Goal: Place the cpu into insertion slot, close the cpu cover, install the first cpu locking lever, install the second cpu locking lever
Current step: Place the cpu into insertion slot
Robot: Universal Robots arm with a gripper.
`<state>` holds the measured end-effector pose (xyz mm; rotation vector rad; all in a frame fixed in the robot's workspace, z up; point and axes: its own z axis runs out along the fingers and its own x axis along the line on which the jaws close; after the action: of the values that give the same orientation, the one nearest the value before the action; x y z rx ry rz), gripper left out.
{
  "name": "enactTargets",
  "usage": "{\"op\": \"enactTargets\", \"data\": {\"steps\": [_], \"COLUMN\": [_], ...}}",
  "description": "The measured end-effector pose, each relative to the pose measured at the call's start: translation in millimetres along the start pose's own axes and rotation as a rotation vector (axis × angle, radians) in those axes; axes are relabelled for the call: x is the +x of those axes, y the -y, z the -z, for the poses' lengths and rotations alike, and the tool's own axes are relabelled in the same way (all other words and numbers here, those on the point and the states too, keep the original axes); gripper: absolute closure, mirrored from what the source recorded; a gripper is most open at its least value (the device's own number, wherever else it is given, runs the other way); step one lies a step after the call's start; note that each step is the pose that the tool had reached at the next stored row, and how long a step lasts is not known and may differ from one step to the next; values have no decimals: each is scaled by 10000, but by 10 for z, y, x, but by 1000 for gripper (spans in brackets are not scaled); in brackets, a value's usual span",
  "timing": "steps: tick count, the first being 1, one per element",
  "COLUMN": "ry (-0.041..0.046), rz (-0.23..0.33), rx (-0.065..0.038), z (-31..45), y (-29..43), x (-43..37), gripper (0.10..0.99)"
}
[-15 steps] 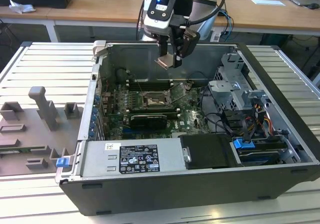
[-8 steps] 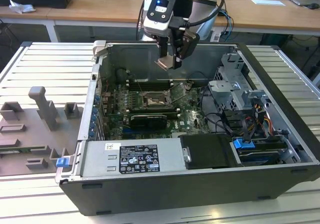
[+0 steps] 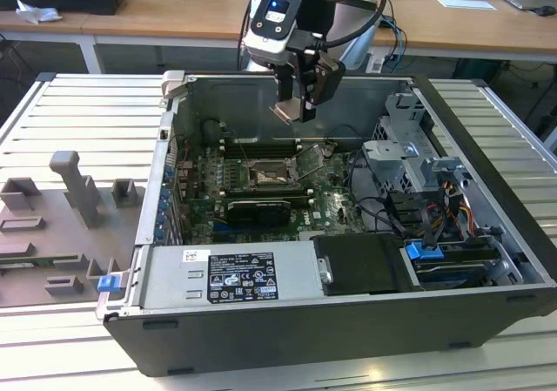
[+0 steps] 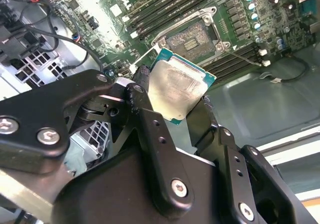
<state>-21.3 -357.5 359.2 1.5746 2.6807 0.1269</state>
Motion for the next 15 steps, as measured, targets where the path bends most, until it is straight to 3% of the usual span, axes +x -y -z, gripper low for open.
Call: {"op": "enactTargets", "data": {"steps": [15], "ry": [81], "rz": [-999], "rx": [-6], "z": [-24], "y": [2], "x": [0], "gripper": [545]}}
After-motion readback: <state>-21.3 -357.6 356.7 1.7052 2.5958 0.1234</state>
